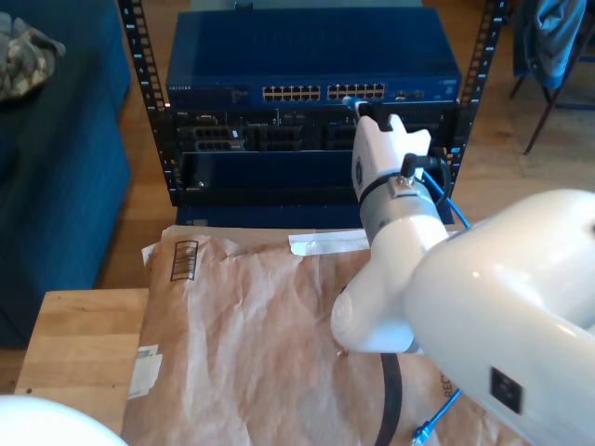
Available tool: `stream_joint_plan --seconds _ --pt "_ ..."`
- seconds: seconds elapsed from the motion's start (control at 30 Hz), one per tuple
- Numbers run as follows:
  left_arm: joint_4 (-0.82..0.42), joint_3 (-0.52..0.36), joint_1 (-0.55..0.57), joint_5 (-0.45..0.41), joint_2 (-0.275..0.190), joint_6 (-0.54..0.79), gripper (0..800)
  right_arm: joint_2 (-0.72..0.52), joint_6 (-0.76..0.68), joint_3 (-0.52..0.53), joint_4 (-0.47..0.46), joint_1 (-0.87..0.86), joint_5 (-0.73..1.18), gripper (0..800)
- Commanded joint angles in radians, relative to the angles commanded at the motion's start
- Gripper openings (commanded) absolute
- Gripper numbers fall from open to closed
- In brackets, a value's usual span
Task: Grab the cable and plug it in
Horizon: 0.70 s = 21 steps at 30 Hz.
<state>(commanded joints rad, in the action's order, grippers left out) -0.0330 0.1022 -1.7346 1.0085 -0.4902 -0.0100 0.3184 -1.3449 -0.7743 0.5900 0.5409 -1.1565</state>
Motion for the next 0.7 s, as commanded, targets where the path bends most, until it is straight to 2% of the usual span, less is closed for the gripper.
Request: stream_joint_plan --seconds 0.17,0.33,0.6,0.7 --pt "0.0 0.0 0.0 0.0 0.0 0.0 800 0.078 -0.032 -0.041 0.074 0.003 -0.101 0" --pt "0.0 0.0 0.0 0.0 0.0 0.0 800 0.104 -0.031 -0.068 0.101 0.005 -0.112 0" --pt "0.0 0.0 0.0 0.0 0.0 0.0 800 0.196 -0.025 -0.193 0.164 0.006 -0.115 0" --pt "0.0 0.0 0.0 0.0 0.0 0.0 800 0.255 -0.021 -0.273 0.221 0.011 -0.127 0"
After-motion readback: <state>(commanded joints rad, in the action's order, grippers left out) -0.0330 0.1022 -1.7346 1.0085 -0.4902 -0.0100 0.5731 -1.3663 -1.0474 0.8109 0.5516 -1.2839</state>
